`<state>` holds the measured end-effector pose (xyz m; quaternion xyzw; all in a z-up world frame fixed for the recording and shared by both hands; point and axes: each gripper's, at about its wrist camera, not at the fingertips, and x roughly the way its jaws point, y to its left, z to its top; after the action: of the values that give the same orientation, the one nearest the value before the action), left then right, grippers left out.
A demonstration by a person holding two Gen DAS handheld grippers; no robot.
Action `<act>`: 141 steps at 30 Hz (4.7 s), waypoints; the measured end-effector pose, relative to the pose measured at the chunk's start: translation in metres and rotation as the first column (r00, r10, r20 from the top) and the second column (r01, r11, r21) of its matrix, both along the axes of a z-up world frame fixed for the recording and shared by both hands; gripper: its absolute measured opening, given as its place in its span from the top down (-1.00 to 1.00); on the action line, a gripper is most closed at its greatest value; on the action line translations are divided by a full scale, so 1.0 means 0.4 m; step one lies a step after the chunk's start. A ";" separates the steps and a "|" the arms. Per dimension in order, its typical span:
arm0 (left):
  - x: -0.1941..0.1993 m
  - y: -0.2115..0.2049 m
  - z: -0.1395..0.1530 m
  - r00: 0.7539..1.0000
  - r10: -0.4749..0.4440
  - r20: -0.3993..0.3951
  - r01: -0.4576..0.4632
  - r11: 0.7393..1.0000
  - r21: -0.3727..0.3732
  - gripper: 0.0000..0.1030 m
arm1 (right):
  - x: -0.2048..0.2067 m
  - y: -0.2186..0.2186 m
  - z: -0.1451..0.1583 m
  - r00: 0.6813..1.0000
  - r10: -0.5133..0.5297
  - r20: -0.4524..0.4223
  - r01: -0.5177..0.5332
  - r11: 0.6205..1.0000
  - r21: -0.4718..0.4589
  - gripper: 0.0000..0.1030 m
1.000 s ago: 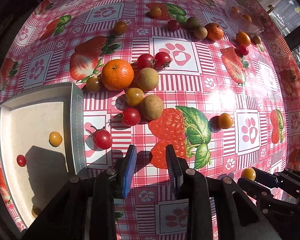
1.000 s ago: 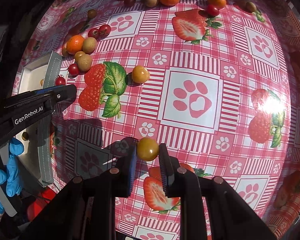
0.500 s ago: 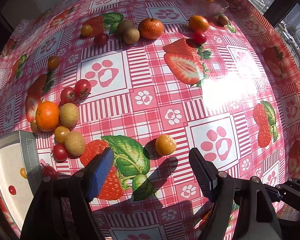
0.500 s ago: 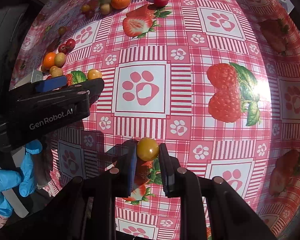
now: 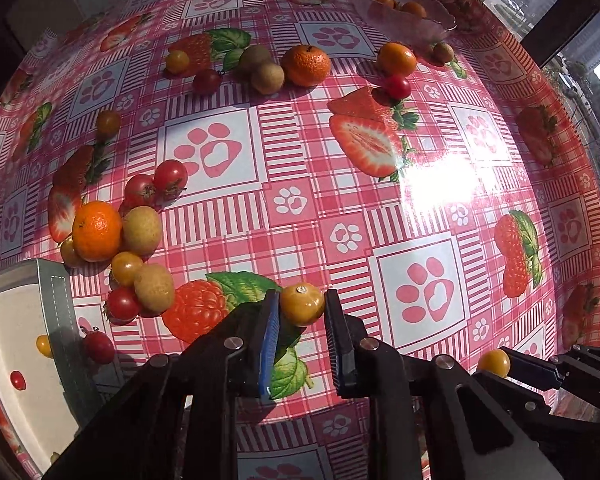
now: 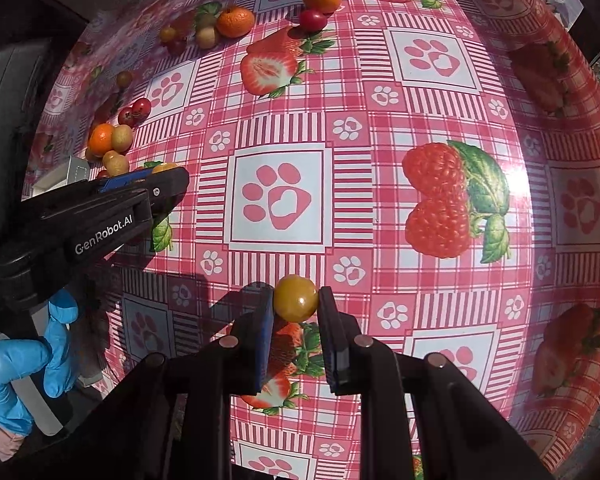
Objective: Organize fruits
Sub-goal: 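Carry both yellow tomatoes over the white tray and open both grippers, then lift both grippers out of the tray back toward the fruit, then grasp a mandarin orange with the right gripper while the left grasps a yellow cherry tomato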
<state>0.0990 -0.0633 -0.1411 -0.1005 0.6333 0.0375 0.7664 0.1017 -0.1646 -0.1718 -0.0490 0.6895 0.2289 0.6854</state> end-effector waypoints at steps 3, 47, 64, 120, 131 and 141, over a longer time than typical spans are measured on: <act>-0.039 0.040 0.032 1.000 0.013 0.022 -0.013 1.000 -0.003 0.55 | -0.005 0.017 0.010 1.000 0.015 0.006 -0.015 1.000 0.004 0.54; -0.555 0.608 0.000 0.885 0.465 -0.023 -0.459 0.880 0.120 0.55 | -0.297 0.782 0.013 0.833 0.553 0.037 -0.554 0.832 0.031 0.54; -0.565 0.614 -0.031 0.868 0.494 -0.045 -0.480 0.860 0.174 -0.34 | -0.328 0.837 -0.041 0.784 0.620 0.020 -0.620 0.784 -0.036 0.26; -0.147 0.152 0.049 0.976 0.173 -0.133 -0.153 0.977 0.151 -1.00 | 0.098 0.196 0.053 0.995 0.092 0.046 -0.091 0.996 -0.009 -0.77; -0.064 0.153 0.025 0.978 0.199 -0.059 -0.179 0.954 0.241 -1.00 | 0.247 0.256 0.052 0.972 0.199 0.129 -0.200 0.980 -0.005 -0.77; -0.061 0.158 -0.035 0.921 0.378 -0.096 -0.349 0.909 0.227 -0.69 | 0.347 0.362 0.006 0.850 0.475 0.226 -0.456 0.880 -0.133 -0.58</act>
<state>0.0748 -0.0001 -0.1550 -0.1341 0.6475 0.2519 0.7066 0.2407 -0.0198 -0.1693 -0.2688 0.5723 0.3540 0.6892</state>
